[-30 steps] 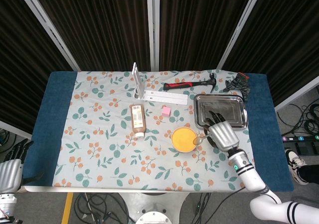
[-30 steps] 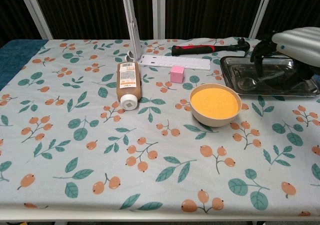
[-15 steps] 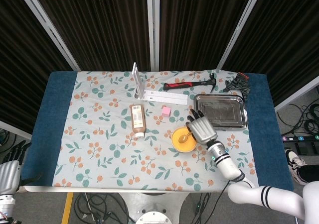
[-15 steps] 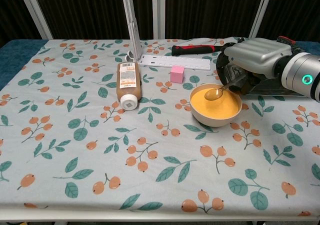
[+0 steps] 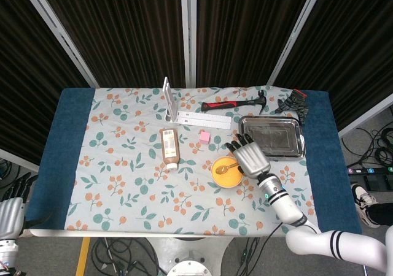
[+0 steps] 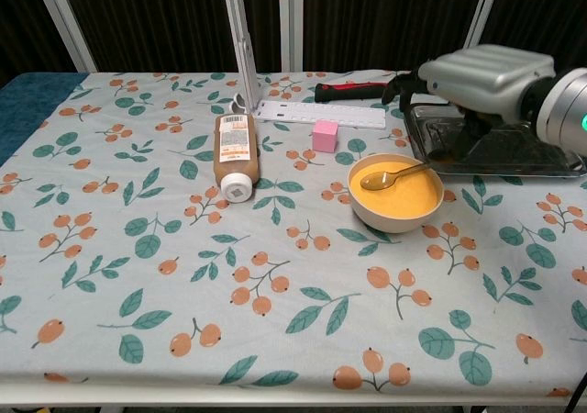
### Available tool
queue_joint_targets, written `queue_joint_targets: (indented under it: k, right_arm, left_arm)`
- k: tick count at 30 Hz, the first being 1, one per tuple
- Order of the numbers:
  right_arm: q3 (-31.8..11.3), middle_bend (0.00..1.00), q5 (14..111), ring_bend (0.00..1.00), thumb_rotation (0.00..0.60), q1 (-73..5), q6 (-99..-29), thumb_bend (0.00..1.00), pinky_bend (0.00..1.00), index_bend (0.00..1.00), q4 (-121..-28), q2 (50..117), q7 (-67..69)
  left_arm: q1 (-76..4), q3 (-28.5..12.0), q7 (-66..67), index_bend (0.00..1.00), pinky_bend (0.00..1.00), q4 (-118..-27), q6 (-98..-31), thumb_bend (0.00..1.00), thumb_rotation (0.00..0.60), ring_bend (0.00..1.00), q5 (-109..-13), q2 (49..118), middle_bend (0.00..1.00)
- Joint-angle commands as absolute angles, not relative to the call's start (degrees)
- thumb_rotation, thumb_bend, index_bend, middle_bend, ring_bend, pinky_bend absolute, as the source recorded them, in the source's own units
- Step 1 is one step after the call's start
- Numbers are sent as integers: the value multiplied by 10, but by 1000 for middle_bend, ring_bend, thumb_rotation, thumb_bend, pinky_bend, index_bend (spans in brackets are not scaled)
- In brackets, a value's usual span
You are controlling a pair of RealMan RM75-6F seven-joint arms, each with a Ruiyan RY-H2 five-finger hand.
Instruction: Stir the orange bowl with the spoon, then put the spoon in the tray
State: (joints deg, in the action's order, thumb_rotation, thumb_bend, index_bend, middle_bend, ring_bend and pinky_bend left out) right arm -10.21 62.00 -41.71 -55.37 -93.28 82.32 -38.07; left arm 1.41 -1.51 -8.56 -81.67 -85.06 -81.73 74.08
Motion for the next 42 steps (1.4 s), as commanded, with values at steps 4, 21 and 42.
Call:
queue_joint_targets:
  k: [4, 21, 42]
  right_arm:
    - [-108, 880, 608, 935, 600, -441, -542, 199, 951, 444, -964, 771, -417]
    - [-63, 1000, 537, 1000, 600, -473, -513, 247, 1000, 505, -893, 834, -433]
    - [-44, 1000, 511, 1000, 600, -498, -516, 291, 1000, 506, -856, 870, -448]
  left_arm:
    - [16, -14, -83, 184, 181, -822, -854, 120, 600, 99, -819, 739, 154]
    - [16, -14, -79, 184, 181, -823, -845, 120, 600, 99, -814, 739, 154]
    - [14, -13, -94, 184, 181, -814, -835, 120, 600, 99, -813, 743, 154]
